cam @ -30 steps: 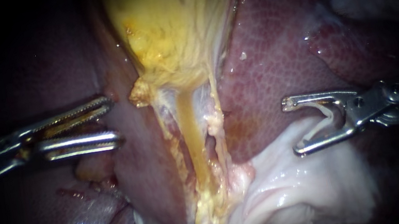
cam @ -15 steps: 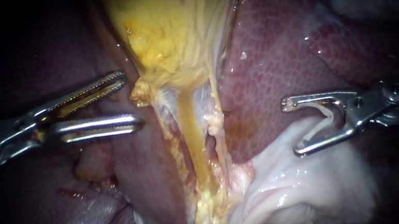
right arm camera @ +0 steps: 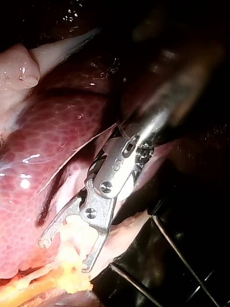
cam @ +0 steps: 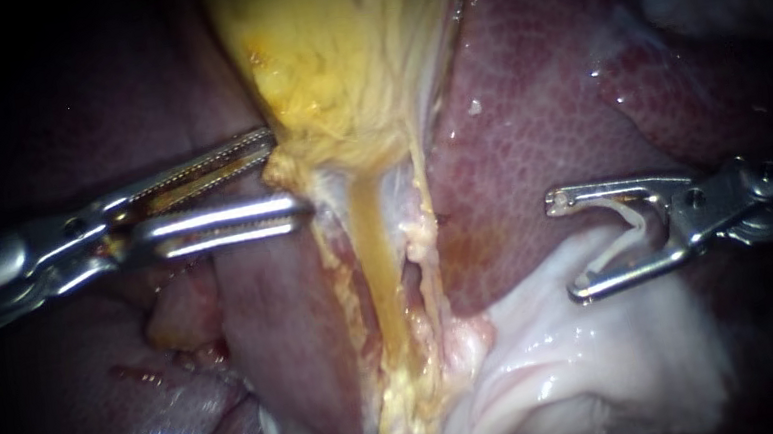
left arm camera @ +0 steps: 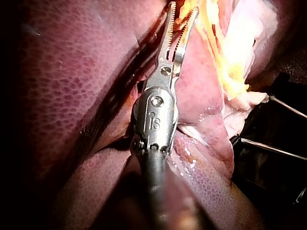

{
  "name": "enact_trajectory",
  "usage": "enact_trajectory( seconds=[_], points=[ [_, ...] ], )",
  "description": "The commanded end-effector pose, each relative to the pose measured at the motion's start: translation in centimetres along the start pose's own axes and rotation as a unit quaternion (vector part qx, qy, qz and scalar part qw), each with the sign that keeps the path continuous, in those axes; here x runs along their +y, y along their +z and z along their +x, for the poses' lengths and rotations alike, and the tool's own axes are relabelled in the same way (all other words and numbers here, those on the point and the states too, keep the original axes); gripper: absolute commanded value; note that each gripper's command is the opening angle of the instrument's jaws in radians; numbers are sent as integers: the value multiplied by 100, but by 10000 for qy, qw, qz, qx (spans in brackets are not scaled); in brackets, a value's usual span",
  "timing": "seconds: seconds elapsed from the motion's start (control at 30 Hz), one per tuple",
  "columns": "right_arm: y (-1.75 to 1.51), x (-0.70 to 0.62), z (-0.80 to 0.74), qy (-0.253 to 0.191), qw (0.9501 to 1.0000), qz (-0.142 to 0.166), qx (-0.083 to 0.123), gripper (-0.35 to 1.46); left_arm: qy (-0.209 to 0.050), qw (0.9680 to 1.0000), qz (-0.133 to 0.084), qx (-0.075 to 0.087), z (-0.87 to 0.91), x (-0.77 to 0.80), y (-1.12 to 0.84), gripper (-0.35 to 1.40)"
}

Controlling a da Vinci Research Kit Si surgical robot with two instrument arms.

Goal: Grabbing gallbladder

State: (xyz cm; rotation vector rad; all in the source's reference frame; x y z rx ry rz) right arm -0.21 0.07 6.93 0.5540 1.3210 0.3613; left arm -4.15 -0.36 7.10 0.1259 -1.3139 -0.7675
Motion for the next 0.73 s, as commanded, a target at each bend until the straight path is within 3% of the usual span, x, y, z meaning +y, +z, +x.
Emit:
enact_trajectory(
  seconds=[0.03, 0.17, 0.27, 0.73],
  points=[
    [0, 0, 0, 1, 10000, -2, 0, 60, 27, 9999, 25, 94, -1, -1, -3, -35],
    [0, 0, 0, 1, 10000, -2, -1, 60, -97, 9992, -51, 388, 1, -4, -6, -35],
    [0, 0, 0, 1, 10000, -1, -1, 60, -142, 9987, -76, 489, 3, -7, -7, -35],
    [0, 1, -1, 1, 10000, -3, -1, 60, -212, 9984, -67, 520, -2, -7, -11, -35]
  ],
)
